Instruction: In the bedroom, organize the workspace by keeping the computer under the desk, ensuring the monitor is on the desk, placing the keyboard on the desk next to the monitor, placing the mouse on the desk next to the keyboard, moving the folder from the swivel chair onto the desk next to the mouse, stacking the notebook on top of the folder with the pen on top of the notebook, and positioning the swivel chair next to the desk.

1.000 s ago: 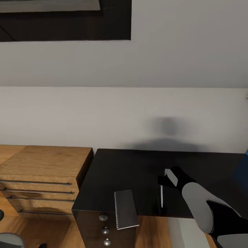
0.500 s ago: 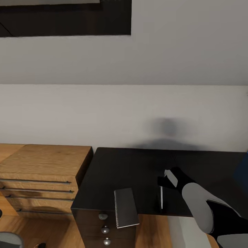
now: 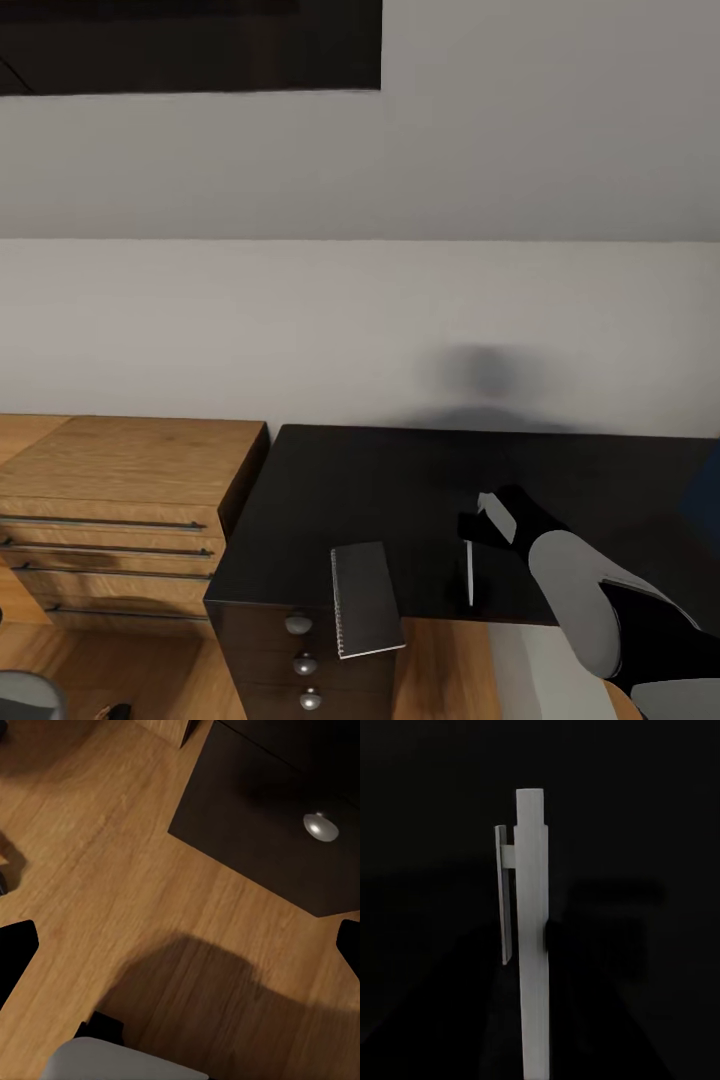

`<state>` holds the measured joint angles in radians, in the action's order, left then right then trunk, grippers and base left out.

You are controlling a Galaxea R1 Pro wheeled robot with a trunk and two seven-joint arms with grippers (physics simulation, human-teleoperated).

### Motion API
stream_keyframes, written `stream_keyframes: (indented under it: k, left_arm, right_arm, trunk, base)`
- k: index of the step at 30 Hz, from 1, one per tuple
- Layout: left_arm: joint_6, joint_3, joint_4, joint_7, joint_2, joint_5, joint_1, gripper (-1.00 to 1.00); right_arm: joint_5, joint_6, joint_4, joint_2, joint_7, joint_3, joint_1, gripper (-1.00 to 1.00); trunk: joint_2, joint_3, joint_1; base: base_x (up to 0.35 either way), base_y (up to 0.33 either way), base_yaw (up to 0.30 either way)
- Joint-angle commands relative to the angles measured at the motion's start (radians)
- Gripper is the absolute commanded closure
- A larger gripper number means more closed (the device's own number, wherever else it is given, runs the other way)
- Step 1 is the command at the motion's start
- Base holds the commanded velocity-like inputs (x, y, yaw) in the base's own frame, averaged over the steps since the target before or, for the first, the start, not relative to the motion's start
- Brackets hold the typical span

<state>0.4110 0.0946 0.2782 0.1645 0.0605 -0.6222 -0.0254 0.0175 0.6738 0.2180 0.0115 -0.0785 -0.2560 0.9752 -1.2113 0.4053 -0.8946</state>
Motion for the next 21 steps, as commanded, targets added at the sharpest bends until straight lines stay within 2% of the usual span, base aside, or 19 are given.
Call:
stream_keyframes:
  k: [1, 9, 10, 21]
  left_arm:
    - [0.004, 0.008, -0.001, 0.003, 0.001, -0.01, -0.001, -1.0]
    - [0.005, 0.008, -0.001, 0.004, 0.001, -0.01, -0.001, -1.0]
    - [0.005, 0.008, -0.001, 0.004, 0.001, -0.01, -0.001, -1.0]
    - [0.005, 0.009, -0.001, 0.004, 0.001, -0.008, -0.001, -1.0]
  right_arm:
    - [0.001, 0.004, 0.001, 0.0, -0.006, -0.003, 0.0, 1.0]
    - [0.001, 0.004, 0.001, 0.001, -0.006, -0.003, 0.0, 1.0]
    - [0.001, 0.004, 0.001, 0.001, -0.006, -0.003, 0.0, -1.0]
    - [0.001, 0.004, 0.002, 0.001, -0.002, -0.003, 0.0, -1.0]
  trunk:
    - [-0.001, 0.001, 0.0]
    - [-0.001, 0.001, 0.0]
    - [-0.001, 0.001, 0.0]
    - [-0.001, 0.001, 0.0]
  base:
    - [0.0, 0.0, 0.0]
    - [0.0, 0.0, 0.0]
    - [0.0, 0.0, 0.0]
    - [0.0, 0.0, 0.0]
